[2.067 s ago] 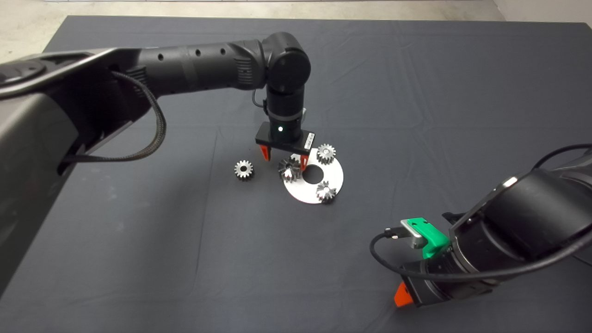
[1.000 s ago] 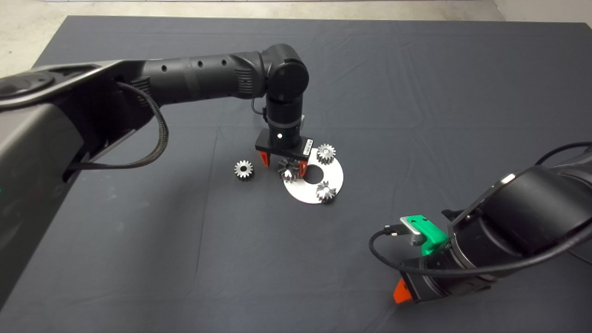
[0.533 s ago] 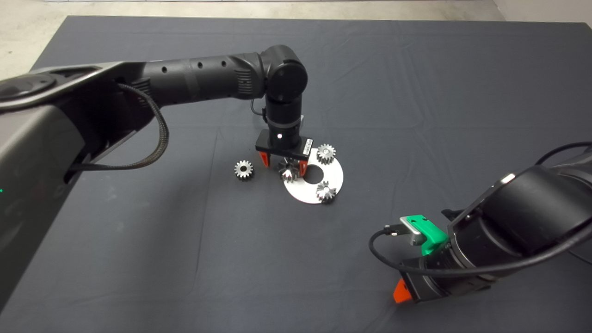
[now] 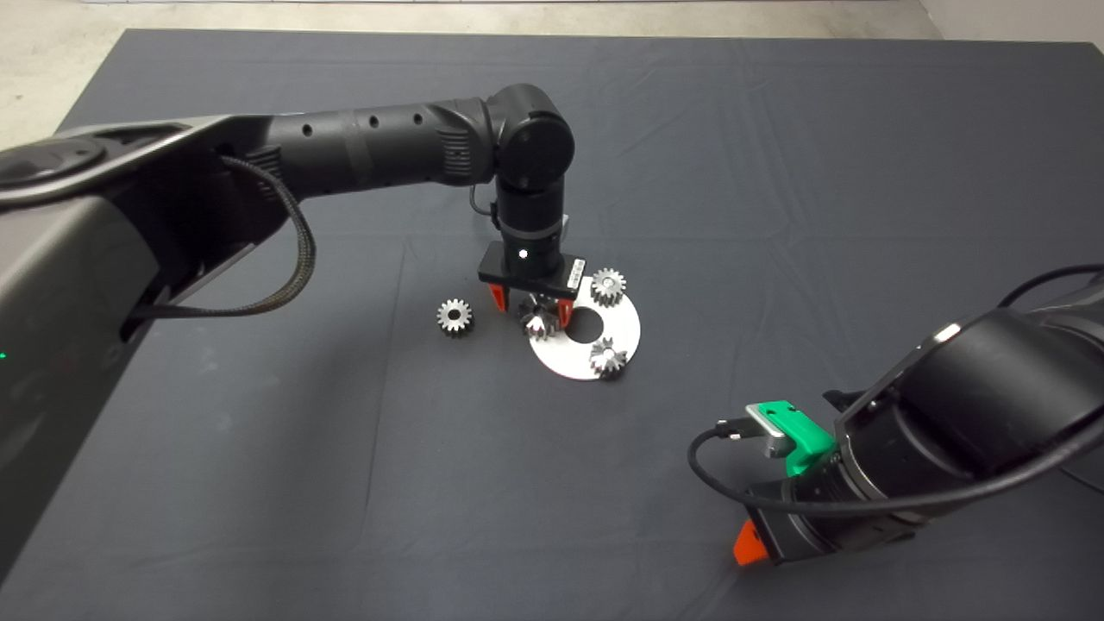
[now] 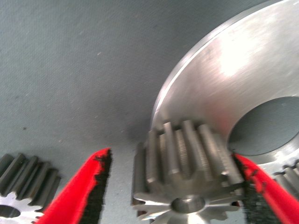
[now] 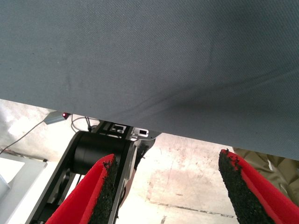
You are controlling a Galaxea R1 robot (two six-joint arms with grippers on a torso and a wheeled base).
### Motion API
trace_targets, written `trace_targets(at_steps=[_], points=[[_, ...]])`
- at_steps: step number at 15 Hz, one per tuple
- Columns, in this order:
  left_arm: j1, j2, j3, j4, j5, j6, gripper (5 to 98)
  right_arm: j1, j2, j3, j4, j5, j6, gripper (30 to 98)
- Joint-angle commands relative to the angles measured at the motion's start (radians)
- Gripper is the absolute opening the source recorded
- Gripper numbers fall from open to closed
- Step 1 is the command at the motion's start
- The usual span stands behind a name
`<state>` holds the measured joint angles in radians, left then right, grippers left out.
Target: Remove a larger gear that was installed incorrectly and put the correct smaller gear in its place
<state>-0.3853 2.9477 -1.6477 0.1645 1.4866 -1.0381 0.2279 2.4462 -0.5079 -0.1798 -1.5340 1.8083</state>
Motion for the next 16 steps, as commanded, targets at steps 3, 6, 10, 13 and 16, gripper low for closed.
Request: trace_targets(at_steps=[3,6,10,13,16], points=[[-0.015,-0.002,-0.013,0.015,0.026,0.006,60.5,0.028,-0.002,0.002,0.028,-0.124,-0.004,58.4],[-0.015,-0.003,-0.013,0.015,0.026,0.006,56.9,0.028,-0.002,0.002,0.028,-0.124,-0.004,58.4],[-0.017,-0.003,-0.016,0.015,0.029,0.003,56.8,0.028,-0.002,0.003,0.028,-0.124,-0.004,58.4],[-0.017,-0.003,-0.044,0.013,0.034,-0.009,56.8,0.028,-0.002,0.002,0.028,-0.124,-0.004,58.4],[-0.014,-0.005,-0.083,0.015,0.040,-0.064,56.8,0.028,-0.003,0.002,0.028,-0.124,-0.004,58.4]])
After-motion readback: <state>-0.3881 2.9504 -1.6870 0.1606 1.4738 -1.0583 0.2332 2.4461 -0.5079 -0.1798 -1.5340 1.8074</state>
